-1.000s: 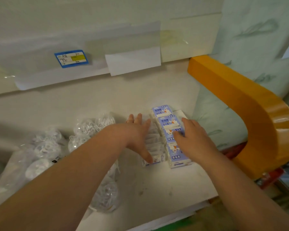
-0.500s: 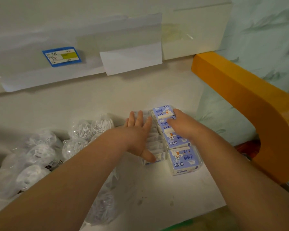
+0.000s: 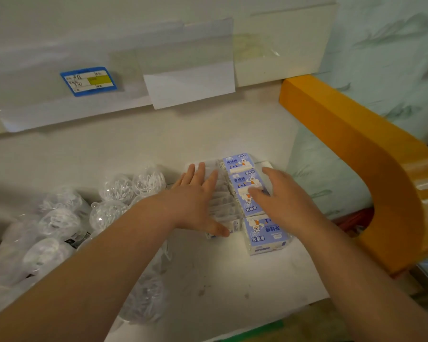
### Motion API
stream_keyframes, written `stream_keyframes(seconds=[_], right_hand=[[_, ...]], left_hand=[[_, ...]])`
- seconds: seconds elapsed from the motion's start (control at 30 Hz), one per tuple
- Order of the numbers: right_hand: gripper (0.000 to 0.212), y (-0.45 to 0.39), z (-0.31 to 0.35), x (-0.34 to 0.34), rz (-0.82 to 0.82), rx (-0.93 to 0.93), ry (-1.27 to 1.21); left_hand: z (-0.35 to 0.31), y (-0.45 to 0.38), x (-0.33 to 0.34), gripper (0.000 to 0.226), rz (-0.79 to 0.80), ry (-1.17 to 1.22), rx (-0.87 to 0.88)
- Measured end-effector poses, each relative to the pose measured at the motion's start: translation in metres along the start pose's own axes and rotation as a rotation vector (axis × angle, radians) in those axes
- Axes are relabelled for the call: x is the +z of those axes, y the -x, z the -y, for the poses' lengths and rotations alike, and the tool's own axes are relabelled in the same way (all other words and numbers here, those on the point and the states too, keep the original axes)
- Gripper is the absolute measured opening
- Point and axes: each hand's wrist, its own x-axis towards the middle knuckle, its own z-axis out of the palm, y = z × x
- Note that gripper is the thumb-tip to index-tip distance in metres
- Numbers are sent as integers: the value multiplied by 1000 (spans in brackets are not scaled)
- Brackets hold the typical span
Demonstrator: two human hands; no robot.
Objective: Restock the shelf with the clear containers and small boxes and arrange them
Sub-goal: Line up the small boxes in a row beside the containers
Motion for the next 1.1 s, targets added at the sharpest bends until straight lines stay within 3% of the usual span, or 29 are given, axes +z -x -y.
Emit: stream_keyframes(seconds=[0.07, 0.2, 0.33, 0.67, 1.1], right_hand=[[44, 26, -8, -4, 71, -71, -40], [98, 54, -25, -5, 224, -107, -114], [120, 53, -38, 3, 300, -128, 44], [110, 41, -52, 7, 339, -192, 70], [113, 43, -48, 1, 275, -250, 140]], left_hand=[[-2, 8, 2, 126, -6, 43, -13], [-12, 18, 4, 117, 17, 122, -30], [-20, 15, 5, 112, 14, 128, -73], [-35, 12, 19, 102, 71, 137, -143], [-33, 11, 16, 117, 30, 157, -152]])
